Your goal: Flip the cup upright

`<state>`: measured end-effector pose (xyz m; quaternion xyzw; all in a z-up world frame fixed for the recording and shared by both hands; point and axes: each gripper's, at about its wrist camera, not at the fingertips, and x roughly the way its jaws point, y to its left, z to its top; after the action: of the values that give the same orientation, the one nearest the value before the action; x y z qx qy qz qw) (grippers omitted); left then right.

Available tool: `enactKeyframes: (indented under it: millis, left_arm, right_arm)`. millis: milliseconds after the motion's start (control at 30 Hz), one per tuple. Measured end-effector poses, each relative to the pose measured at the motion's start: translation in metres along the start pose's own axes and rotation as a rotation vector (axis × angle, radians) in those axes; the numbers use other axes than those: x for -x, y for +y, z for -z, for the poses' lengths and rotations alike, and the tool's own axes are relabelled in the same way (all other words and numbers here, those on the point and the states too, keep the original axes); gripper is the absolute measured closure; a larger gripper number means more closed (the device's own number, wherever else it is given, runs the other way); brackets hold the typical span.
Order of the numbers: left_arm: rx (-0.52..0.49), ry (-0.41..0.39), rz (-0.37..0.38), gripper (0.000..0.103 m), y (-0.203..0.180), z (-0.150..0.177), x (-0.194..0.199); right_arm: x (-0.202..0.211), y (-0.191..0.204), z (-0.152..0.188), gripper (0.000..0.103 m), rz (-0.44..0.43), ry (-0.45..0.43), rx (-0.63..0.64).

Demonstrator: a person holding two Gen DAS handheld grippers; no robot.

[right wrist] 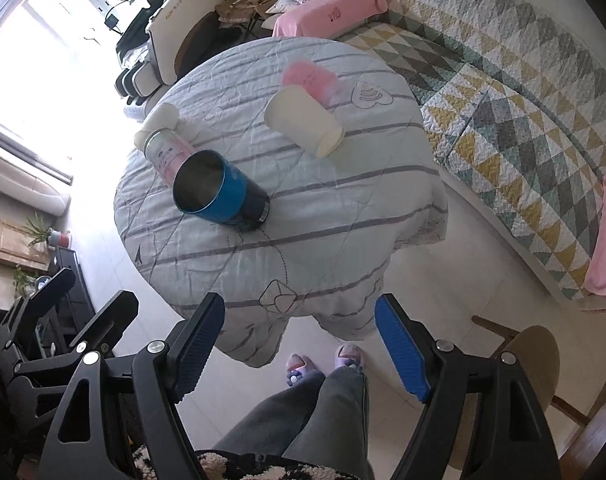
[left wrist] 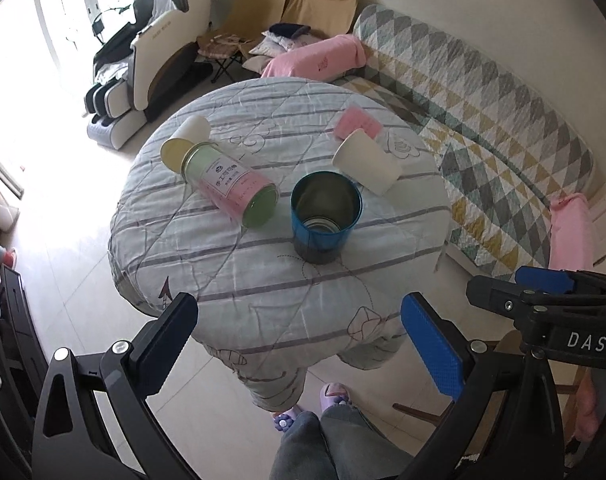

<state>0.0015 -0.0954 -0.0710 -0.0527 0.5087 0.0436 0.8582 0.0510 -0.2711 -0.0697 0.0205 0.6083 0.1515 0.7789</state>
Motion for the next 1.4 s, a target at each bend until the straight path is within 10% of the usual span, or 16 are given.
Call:
enactKeyframes:
  millis: [667, 1067, 1400]
  left_arm:
    - [0.007, -0.057, -0.034, 0.000, -0.004, -0.022, 0.009]
    - [0.046, -0.370, -0.025, 0.000, 0.007, -0.028, 0.076]
    - [0.021, -0.466, -0.030, 0.000, 0.008, -0.008, 0.084]
  right_arm:
    - [0.013, -0.012, -0.021, 0.024, -0.006, -0.067, -0.003]
    - [0.091, 0.018, -0.006, 0.024, 0.064, -0.550, 0.047]
    - [0.098, 0.022, 0.013, 0.024, 0.065, -0.700, 0.055]
